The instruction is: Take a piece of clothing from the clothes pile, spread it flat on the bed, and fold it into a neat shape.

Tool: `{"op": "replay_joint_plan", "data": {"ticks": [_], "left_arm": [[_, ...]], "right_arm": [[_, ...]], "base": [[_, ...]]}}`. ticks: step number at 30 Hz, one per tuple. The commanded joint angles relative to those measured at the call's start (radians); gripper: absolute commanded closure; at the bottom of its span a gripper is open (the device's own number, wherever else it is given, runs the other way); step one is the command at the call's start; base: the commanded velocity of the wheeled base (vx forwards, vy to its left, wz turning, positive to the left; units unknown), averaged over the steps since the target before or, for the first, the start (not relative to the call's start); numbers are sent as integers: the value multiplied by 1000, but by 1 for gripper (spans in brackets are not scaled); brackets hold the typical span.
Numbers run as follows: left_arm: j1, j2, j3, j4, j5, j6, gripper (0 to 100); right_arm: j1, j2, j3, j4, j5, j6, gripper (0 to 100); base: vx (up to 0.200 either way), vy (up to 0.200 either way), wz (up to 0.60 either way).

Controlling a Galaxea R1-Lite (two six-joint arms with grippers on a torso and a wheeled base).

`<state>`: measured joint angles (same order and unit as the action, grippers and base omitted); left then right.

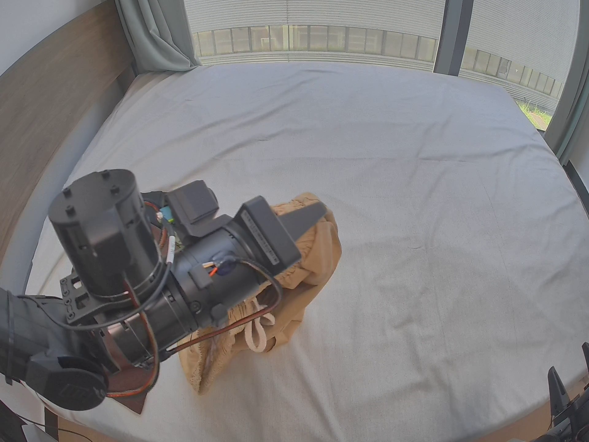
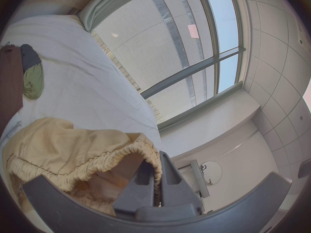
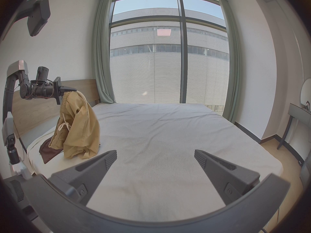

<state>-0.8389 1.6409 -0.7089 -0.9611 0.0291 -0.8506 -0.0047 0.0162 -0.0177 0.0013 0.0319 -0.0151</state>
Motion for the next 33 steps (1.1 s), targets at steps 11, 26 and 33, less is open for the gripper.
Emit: {"op": "replay_joint_plan", "data": {"ticks": [11, 26, 33], "left_arm": [[-55, 178, -118, -1, -54, -2, 100], [-85, 252, -241, -5, -179, -87, 100], [-135, 247, -337, -7, -227, -146, 100]], "right_arm": [[0, -5, 18, 0, 0, 0, 0], [0, -5, 18, 0, 0, 0, 0], [0, -5, 18, 0, 0, 0, 0]], "base": [[0, 0, 0], [0, 0, 0], [0, 0, 0]]}}
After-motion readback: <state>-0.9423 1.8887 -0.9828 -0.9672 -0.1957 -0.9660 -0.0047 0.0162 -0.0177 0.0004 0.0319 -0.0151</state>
